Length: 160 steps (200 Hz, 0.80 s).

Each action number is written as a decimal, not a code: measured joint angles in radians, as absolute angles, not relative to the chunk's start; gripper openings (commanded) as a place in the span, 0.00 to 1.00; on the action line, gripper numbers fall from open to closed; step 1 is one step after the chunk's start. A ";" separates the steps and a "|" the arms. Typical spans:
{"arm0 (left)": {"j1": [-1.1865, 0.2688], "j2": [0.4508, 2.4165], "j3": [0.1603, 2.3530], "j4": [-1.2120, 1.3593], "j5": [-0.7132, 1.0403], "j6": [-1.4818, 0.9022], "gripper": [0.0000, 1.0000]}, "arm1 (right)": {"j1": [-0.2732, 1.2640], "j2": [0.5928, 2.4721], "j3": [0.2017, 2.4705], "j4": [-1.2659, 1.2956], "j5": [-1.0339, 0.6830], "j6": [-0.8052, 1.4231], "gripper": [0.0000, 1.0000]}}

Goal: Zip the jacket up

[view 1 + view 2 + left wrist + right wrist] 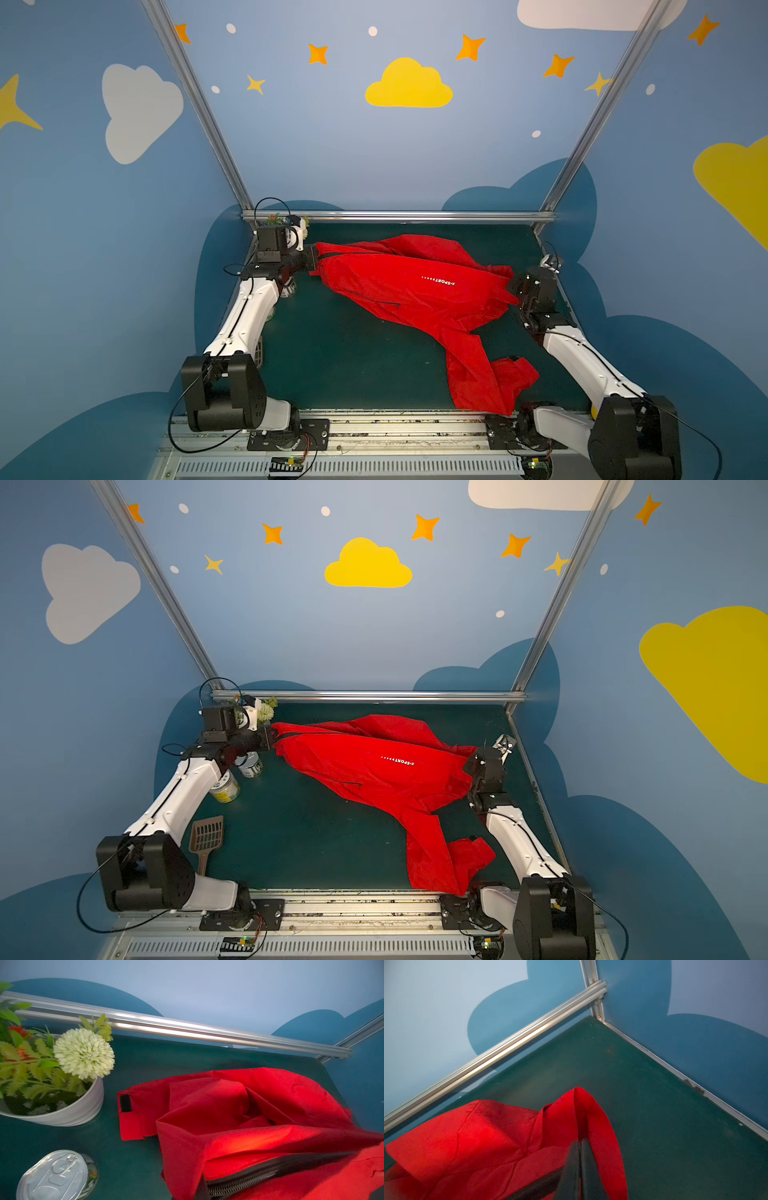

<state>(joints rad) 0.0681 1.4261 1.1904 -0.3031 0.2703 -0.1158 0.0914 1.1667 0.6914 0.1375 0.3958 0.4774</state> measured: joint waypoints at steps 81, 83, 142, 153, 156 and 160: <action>0.033 1.493 1.235 -0.310 0.303 -0.123 0.03 | 0.146 1.242 0.786 0.107 0.392 0.448 0.00; 0.028 1.503 1.248 -0.310 0.305 -0.124 0.03 | 0.150 1.249 0.795 0.107 0.393 0.447 0.00; -0.068 1.903 1.796 -0.313 0.343 -0.130 0.03 | 0.275 1.663 1.334 0.082 0.393 0.397 0.00; -0.065 1.929 1.886 -0.315 0.339 -0.121 0.03 | 0.288 1.689 1.438 0.091 0.411 0.377 0.00; -0.064 1.933 1.911 -0.316 0.340 -0.119 0.03 | 0.292 1.694 1.460 0.093 0.416 0.375 0.00; -0.062 1.939 1.940 -0.314 0.337 -0.117 0.03 | 0.295 1.699 1.494 0.101 0.423 0.367 0.00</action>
